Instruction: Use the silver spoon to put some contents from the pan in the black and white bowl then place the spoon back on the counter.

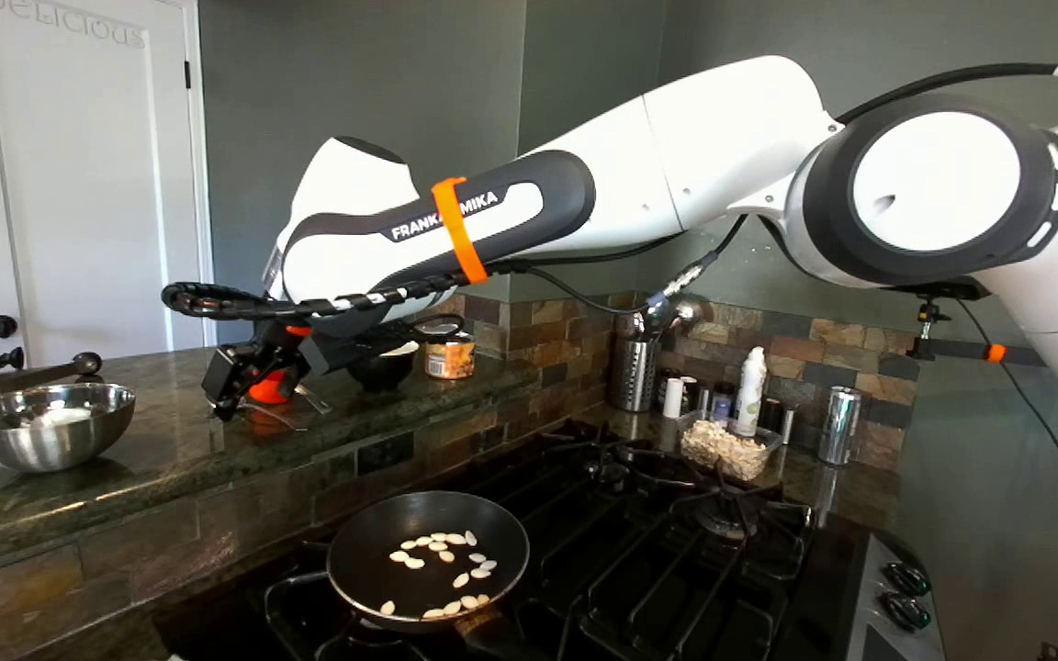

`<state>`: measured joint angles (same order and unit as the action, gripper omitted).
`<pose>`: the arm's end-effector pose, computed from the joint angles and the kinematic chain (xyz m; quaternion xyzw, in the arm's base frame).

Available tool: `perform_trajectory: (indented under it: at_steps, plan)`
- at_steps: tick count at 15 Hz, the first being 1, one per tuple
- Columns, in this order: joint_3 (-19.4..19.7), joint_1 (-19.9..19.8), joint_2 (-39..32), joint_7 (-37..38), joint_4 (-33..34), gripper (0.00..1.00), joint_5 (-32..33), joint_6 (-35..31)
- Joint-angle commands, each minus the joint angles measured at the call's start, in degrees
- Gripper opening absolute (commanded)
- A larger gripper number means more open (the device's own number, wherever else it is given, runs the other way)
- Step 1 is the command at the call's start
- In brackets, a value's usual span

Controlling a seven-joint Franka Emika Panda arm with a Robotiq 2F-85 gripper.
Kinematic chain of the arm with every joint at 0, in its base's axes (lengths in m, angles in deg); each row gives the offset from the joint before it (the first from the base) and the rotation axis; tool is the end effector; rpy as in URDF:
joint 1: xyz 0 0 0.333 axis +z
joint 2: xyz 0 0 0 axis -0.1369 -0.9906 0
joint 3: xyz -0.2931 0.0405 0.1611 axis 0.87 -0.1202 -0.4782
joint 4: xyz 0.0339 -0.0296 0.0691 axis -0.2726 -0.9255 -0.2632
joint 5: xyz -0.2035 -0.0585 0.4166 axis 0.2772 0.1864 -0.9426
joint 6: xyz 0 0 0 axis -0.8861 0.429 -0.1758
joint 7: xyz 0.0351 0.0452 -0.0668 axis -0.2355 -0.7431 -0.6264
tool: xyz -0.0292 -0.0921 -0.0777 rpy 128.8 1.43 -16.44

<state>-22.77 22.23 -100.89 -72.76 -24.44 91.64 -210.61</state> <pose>0.8310 0.2740 0.3879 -0.9469 -0.1683 -0.2730 0.0235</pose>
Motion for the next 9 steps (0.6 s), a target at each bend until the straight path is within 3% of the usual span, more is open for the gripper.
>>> perform_trajectory:
  at_steps: [1, 3, 8, 9]
  plan:
    - [0.0, 0.3, -2.2, 0.5, 2.3, 0.59, -1.4, -0.7]
    - [-0.4, 0.1, -2.6, 0.1, 2.7, 0.41, -1.9, -0.6]
    - [-0.7, -0.2, -3.5, -0.3, 3.7, 0.22, -2.9, -0.3]
    - [-0.8, -0.2, -3.6, -0.3, 3.9, 0.23, -3.1, -0.3]
